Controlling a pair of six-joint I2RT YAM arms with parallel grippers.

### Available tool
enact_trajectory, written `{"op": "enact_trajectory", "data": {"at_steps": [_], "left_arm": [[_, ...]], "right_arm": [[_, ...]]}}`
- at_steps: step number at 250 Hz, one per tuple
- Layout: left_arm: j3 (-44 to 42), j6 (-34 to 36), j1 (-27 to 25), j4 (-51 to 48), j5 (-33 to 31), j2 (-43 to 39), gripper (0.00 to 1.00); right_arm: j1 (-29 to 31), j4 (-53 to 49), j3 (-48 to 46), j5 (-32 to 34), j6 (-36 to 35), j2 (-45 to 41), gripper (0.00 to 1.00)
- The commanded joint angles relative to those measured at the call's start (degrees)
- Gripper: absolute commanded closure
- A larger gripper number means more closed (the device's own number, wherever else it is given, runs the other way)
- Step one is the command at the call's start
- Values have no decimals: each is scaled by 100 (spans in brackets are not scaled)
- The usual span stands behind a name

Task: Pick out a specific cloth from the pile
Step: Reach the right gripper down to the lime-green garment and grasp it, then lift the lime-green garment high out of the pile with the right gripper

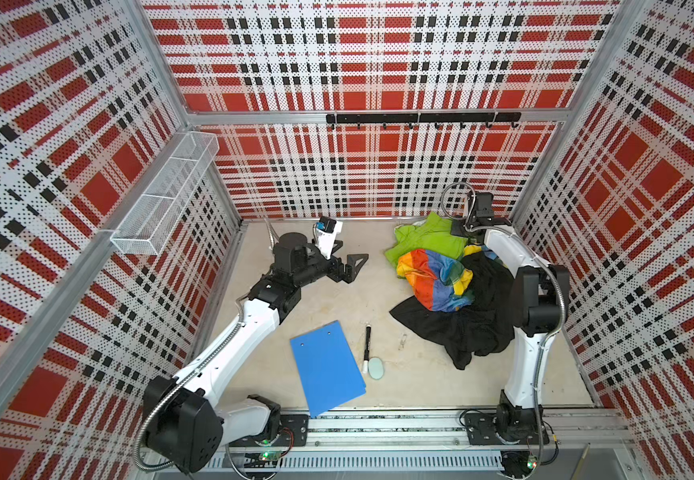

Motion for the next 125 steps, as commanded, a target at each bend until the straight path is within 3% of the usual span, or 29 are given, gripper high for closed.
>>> {"op": "enact_trajectory", "data": {"at_steps": [1,125], "left_arm": [[98,-26,29,88,52,-114,1],[53,-47,28,151,236,-223,1]], "right_arm": [[-36,418,-20,160,-37,-703,97],[-27,736,-205,-234,443,-1872,99]]}}
